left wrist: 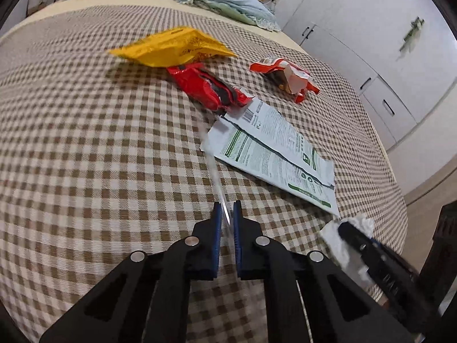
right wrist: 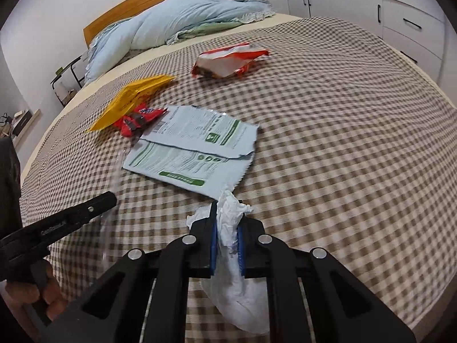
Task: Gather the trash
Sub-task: 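Close the right tool on the white glove while the left tool closes on the clear straw, then lift the white glove and clear straw off the bedspread with both tools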
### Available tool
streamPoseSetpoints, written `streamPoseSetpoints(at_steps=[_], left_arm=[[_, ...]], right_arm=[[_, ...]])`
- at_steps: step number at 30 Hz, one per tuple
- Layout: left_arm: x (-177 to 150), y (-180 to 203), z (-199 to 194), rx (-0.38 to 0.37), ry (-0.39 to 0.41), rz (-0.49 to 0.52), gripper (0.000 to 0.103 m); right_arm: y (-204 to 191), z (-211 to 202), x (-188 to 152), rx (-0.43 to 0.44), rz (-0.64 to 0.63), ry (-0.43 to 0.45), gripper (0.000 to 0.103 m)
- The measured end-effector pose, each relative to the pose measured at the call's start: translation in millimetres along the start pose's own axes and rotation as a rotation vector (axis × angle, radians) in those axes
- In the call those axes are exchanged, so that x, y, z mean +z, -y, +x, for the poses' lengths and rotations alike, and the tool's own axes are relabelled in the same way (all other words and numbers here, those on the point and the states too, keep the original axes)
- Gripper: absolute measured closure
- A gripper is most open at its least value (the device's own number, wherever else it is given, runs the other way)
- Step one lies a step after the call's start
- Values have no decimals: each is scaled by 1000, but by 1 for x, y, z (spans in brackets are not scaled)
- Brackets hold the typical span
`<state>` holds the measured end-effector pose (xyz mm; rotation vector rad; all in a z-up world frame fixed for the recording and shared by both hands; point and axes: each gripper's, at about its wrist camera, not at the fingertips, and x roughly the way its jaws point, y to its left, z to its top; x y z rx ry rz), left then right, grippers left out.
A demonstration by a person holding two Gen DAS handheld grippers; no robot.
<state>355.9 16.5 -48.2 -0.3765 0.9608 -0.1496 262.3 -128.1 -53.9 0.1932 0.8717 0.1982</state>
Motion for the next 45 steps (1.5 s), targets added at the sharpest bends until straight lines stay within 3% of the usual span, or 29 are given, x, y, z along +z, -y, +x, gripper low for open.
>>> streamPoseSetpoints(at_steps=[3, 13, 22, 25, 34, 45], left_arm=[[-4, 3, 1, -1, -38, 17, 98], [-14, 20, 3, 108, -39, 127, 94], [-15, 14, 0, 53, -27, 87, 96], [-15, 12, -6, 34, -9, 76, 101], [-11, 7, -29, 22, 63, 54, 101], [-13, 20, -62, 20, 172, 119, 101]], right_arm=[[2, -3, -1, -8, -6, 8, 92], [5, -10, 1, -8, -9, 29, 92], [2, -10, 0, -7, -18, 36, 92], [2, -10, 1, -5, -20, 39, 92], [1, -15, 0, -3, -28, 56, 92], [-7, -29, -1, 8, -73, 116, 92]])
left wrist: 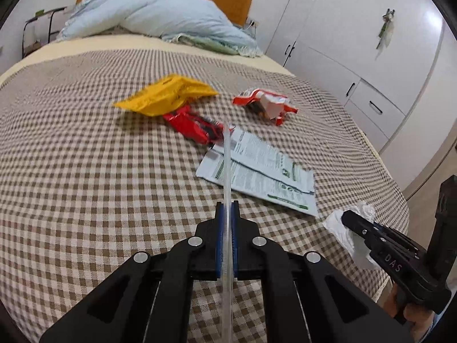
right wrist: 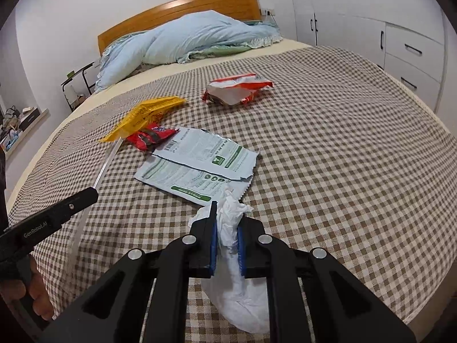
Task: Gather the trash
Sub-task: 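Lift the white glove and clear straw off the bedspread with both tools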
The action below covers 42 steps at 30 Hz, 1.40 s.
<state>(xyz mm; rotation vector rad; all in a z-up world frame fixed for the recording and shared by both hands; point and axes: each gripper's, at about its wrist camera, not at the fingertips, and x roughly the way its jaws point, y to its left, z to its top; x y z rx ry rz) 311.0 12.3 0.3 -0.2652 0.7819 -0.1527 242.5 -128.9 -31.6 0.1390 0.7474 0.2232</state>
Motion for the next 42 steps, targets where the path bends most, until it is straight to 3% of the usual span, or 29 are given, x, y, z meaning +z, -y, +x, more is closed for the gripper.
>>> streamPoseSetpoints(at_steps=[6, 23, 32, 42], left_arm=[[-3, 18, -27, 21, 81, 70, 101], [-21, 47, -91, -24, 215, 102, 101], [-30, 62, -132, -24, 238, 130, 101], [-56, 65, -174, -16, 204, 134, 101]], right_arm=[[-7, -11, -2, -3, -36, 37, 92], [-23, -71, -10, 21, -88, 225, 92], [-25, -103, -24, 31, -104, 236, 92], [-27, -135, -55, 34, -120, 208, 92]])
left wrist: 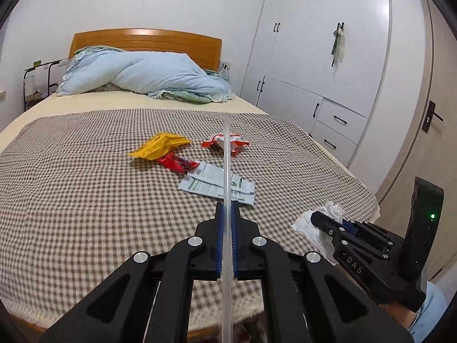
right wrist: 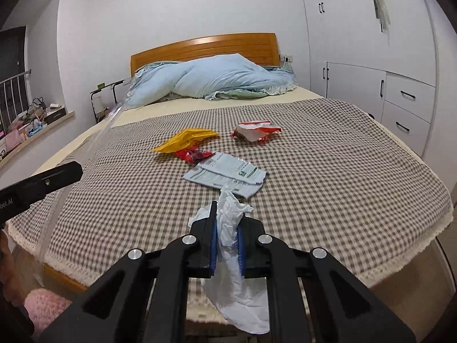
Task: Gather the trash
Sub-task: 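Lift the white glove and clear straw off the bedspread with both tools, then carry both held items down past the bed frame over the floor trash bag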
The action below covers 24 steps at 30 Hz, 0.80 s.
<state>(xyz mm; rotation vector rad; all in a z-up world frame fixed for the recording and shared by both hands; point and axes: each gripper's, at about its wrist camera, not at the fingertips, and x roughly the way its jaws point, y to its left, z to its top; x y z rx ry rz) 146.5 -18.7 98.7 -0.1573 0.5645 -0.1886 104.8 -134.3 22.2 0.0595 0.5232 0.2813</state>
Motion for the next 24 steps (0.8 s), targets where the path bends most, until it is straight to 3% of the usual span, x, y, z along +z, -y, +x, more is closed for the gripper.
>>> streamPoseSetpoints(at_steps=[24], left_arm=[[-50, 14, -72, 16, -54, 44, 101]], right_arm=[[-16, -61, -50, 15, -30, -65, 92]])
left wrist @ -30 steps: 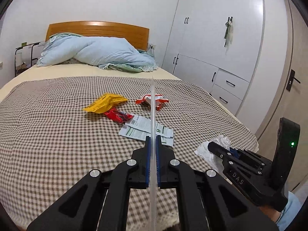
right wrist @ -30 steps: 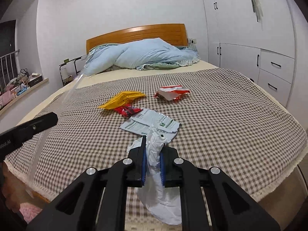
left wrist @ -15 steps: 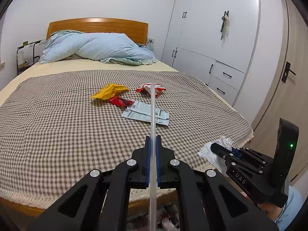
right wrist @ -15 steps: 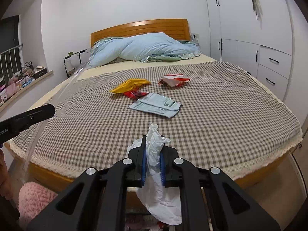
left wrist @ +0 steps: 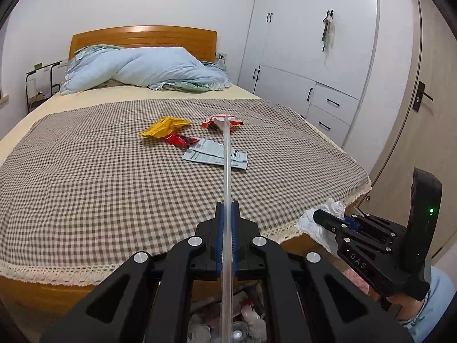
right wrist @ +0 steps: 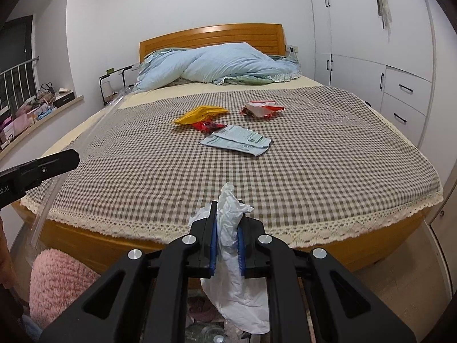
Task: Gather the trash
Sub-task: 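Carry both held items down past the bed frame over the floor trash bag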
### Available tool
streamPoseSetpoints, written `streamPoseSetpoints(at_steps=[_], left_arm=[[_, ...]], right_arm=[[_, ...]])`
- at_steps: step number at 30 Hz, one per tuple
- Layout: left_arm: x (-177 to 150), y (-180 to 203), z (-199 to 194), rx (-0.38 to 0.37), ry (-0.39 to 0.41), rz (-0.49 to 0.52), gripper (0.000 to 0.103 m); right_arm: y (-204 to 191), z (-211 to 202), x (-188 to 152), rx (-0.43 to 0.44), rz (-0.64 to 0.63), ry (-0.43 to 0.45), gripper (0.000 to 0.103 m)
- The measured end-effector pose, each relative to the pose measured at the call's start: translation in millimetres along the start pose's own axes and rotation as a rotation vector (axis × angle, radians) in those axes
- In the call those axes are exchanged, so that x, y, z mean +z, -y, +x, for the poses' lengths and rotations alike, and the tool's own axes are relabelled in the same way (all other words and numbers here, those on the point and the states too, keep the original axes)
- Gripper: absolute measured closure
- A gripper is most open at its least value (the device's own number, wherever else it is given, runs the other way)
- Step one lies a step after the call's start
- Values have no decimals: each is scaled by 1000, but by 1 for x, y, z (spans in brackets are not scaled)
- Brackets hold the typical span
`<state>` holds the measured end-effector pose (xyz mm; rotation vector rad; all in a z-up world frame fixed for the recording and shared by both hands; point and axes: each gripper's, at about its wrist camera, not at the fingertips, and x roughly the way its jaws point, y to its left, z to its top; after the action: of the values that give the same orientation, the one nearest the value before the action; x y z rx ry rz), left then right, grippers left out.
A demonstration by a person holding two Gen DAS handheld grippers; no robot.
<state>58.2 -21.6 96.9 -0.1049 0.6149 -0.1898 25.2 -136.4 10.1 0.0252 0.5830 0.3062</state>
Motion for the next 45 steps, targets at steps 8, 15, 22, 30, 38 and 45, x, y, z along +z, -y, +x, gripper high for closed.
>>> streamPoseSetpoints(at_steps=[8, 15, 22, 30, 38, 45], left_arm=[[-18, 2, -9, 2, -30, 8, 101], [-37, 5, -10, -3, -71, 22, 101], [-57, 9, -13, -19, -109, 40, 101], [-85, 12, -9, -47, -172, 55, 101], [-111, 14, 8, -86, -255, 66, 101], [-138, 16, 30, -102, -328, 95, 101]], right_arm=[[-5, -6, -14, 5, -8, -24, 92], [-9, -8, -32, 9, -8, -68, 92], [-9, -10, -50, 1, -12, -105, 92], [-6, -7, -76, -8, -2, -175, 92], [-6, 10, -101, -10, -6, -262, 92], [-7, 29, -119, 4, 1, -329, 92]])
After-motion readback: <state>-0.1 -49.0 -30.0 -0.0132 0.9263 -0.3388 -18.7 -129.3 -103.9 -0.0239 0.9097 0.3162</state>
